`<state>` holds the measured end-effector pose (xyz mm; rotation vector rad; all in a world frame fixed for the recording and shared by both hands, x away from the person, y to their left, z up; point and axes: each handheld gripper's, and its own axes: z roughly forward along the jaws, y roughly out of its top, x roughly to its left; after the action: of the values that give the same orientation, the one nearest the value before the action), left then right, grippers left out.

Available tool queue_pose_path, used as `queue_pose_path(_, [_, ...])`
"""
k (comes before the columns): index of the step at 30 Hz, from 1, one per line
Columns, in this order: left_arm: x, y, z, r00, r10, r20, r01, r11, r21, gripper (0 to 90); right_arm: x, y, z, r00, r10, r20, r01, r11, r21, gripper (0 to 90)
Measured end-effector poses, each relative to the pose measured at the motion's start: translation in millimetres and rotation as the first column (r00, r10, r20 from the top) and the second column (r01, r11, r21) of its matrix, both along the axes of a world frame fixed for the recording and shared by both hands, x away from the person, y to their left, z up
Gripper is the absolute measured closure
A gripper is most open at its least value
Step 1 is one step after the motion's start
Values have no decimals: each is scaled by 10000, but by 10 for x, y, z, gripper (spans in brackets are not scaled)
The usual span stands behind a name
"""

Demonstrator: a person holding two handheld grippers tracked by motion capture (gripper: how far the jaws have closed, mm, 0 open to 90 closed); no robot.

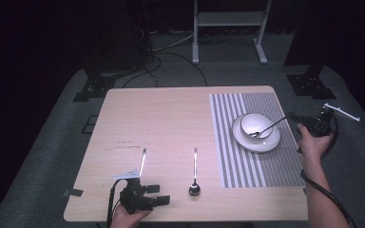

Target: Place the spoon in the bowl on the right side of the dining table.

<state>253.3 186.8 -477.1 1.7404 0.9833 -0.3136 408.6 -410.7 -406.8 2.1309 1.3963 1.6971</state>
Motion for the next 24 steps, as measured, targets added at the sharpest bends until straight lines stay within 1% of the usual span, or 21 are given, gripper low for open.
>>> queue_pose_path(6, [0, -3, -1, 10000, 3, -4, -3, 10000, -6, 55, -3, -5, -21, 10000, 55, 25, -55, 10000, 12, 878])
queue_pose_path(11, [0, -6, -3, 10000, -10, -9, 10, 10000, 17, 55, -12, -15, -57, 9999, 144, 22, -144, 9997, 183, 825])
queue_pose_path(15, [0, -12, -6, 10000, -7, -35, 7, 10000, 5, 55, -18, 3, -78, 9997, 261, 4, -261, 9996, 108, 798])
queue_pose_path(21, [1, -12, -4, 10000, -7, -33, 7, 10000, 5, 55, -34, 33, -105, 9992, 398, -8, -398, 9991, 132, 748])
queue_pose_path(24, [-1, -14, -4, 10000, -19, -32, 19, 10000, 6, 55, -53, 57, -131, 9986, 518, -42, -517, 9986, 95, 741])
